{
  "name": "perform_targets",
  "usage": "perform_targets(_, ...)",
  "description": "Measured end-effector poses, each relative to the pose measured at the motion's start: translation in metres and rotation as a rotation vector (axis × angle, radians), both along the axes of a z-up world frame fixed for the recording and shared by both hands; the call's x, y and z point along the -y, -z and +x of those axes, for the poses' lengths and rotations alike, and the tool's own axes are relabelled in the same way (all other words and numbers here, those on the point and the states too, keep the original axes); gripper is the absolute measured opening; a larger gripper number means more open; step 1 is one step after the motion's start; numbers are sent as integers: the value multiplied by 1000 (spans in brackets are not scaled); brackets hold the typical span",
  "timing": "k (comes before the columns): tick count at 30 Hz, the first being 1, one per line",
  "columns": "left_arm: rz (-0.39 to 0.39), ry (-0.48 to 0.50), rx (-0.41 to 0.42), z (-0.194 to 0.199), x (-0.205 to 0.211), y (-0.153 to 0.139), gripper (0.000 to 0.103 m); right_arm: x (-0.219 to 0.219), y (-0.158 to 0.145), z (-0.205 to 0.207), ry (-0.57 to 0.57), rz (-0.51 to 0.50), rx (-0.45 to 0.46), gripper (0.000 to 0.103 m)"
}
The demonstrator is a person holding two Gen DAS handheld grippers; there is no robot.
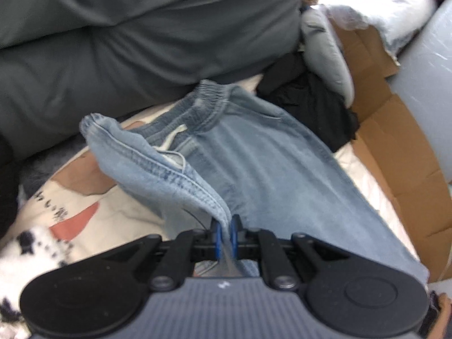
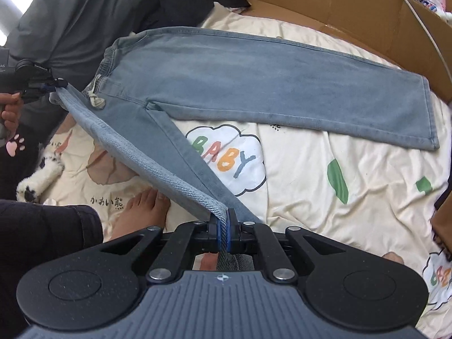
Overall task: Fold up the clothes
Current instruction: 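Lift both grippers and fold the jeans over toward the cardboard wall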
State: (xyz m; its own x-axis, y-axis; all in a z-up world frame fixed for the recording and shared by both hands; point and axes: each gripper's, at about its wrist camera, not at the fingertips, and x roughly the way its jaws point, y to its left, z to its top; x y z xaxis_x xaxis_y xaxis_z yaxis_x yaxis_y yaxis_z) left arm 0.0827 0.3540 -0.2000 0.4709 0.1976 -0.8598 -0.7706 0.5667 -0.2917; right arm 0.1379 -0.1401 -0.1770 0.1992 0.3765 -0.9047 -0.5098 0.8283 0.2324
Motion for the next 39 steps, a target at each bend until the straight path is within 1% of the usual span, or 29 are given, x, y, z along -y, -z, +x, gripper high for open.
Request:
perform_targets(3, -31, -1, 62, 4, -5, -1, 7, 4, 1, 5, 10, 6, 6, 2)
perform_targets(7, -11, 47, 117, 16, -2, 2, 7, 14, -2, 21, 16, 38, 18, 2)
perform_targets(11, -8, 83, 164, 32, -5, 10, 7, 18, 4, 47, 47, 62, 28, 2)
perform_targets(14, -5, 84, 193, 44, -8, 14, 7, 17, 6, 66, 65, 67, 45, 2)
perform_targets(18, -6, 85, 238, 62, -11, 20, 7, 18, 7, 94, 80, 64, 67, 2)
perform_targets(21, 21, 106, 266, 77, -10, 24, 7, 18, 7, 117, 91, 55, 77, 2)
perform_targets(25, 17, 116, 305, 99, -15, 33, 7, 17, 10, 145, 106, 48, 88, 2)
perform_targets(32, 23, 138, 317, 132, -20, 52, 7, 15, 24, 189, 98, 16, 105, 2)
perform_targets(39, 58, 162, 312, 160, -20, 64, 7, 11, 41, 225, 112, -17, 128, 2)
